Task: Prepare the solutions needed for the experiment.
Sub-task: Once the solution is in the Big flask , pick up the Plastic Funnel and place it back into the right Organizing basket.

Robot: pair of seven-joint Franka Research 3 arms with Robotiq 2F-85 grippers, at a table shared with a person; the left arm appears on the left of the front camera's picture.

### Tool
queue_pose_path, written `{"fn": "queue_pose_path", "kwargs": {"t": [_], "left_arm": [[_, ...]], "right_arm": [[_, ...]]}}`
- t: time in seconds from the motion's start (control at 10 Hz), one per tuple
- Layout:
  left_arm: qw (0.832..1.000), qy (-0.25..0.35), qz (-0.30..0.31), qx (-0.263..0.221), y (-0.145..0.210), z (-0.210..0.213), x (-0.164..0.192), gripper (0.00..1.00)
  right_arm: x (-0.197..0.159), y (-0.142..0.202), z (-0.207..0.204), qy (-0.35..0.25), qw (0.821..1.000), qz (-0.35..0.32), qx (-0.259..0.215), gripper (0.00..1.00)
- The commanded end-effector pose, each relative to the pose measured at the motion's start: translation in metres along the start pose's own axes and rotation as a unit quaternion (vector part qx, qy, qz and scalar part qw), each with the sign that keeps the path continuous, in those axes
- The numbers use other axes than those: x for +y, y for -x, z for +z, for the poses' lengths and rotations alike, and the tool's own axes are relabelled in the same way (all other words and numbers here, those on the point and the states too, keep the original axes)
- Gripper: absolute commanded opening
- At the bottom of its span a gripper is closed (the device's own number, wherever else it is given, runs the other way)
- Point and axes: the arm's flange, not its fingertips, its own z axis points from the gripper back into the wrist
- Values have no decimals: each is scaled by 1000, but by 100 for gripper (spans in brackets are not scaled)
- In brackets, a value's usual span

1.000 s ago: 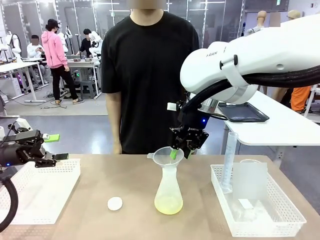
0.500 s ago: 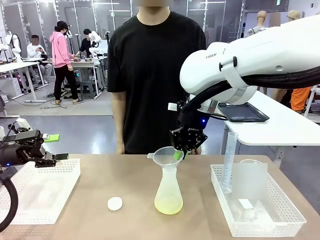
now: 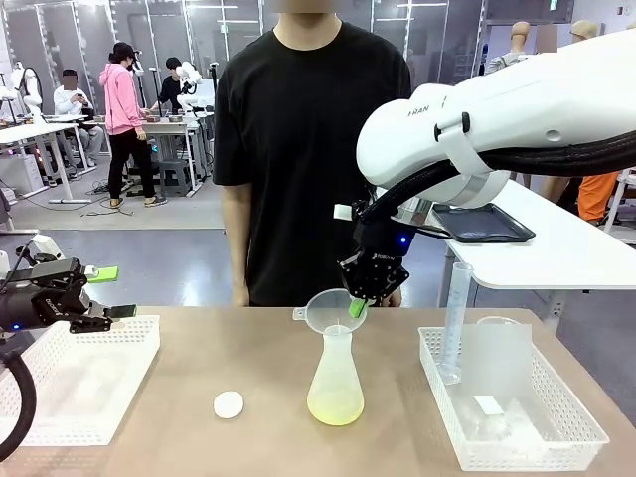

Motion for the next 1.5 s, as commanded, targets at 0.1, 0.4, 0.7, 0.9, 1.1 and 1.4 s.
{"fn": "queue_pose_path", "kwargs": {"t": [0.1, 0.4, 0.7, 0.9, 1.1, 1.4], "left_arm": [[1000, -5, -2, 2, -1, 0, 0, 100], [1000, -5, -2, 2, -1, 0, 0, 100], [1000, -5, -2, 2, -1, 0, 0, 100], [1000, -5, -2, 2, -1, 0, 0, 100], [1000, -5, -2, 2, -1, 0, 0, 100], [1000, -5, -2, 2, -1, 0, 0, 100]], "right_arm": [[4, 2, 1, 2, 1000, -30, -8, 0], [12, 5, 17, -10, 1000, -13, -15, 0], [18, 6, 35, -18, 999, 3, -42, 0], [27, 12, 50, -13, 999, 16, -49, 0], [37, 18, 63, -26, 997, 36, -55, 0], [46, 36, 79, -35, 997, 34, -53, 0]]}}
